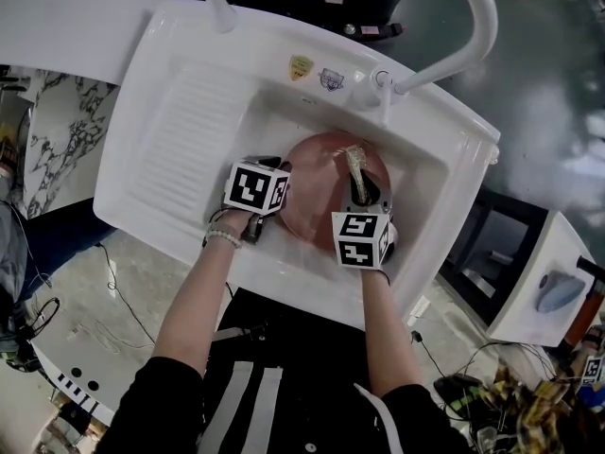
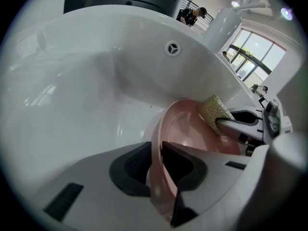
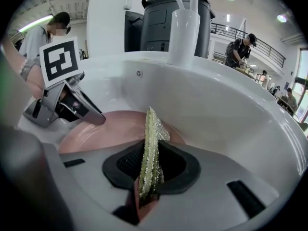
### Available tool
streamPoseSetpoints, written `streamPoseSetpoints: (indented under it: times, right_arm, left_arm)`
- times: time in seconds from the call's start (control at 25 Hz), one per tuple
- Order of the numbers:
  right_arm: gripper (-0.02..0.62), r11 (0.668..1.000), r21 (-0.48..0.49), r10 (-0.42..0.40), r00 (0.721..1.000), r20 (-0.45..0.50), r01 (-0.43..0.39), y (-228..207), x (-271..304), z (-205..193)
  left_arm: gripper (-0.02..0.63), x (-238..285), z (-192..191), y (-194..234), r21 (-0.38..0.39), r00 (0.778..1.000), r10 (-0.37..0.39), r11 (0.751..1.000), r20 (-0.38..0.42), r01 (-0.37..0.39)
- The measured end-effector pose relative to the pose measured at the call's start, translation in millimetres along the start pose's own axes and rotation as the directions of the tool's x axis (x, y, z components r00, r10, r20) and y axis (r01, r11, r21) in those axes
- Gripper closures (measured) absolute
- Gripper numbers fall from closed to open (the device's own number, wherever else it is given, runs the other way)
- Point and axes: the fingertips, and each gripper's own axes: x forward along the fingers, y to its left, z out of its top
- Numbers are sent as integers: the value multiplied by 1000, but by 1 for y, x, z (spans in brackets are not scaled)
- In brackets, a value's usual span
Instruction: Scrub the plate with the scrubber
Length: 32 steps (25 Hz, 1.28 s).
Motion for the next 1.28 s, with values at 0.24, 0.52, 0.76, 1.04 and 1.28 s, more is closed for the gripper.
streamPoseSetpoints:
  times: [0.24,0.52,0.76,1.04,1.28]
  right_arm:
    - [523,996,-91,22,999,-28,-25,15,13,-5]
    - [517,961,-267,55,997,-48,-66,30,28,-5]
    - [515,829,-545,117,992,-56,-129,47,37,-4]
    - [517,558,-802,261,963,-72,-212,80,34,0]
    - [517,382,-882,376,918,-126,-278,107,20,-8]
  left_arm:
    - [586,3,0,-3,-86,997,-80,993,12,80]
    - [592,1,2,-3,-99,992,-122,987,24,124]
    - [594,0,4,-2,-98,991,-130,986,38,133]
    - [594,-1,4,-1,-104,990,-132,985,42,135]
    - [594,-1,4,-1,-108,991,-125,986,43,129]
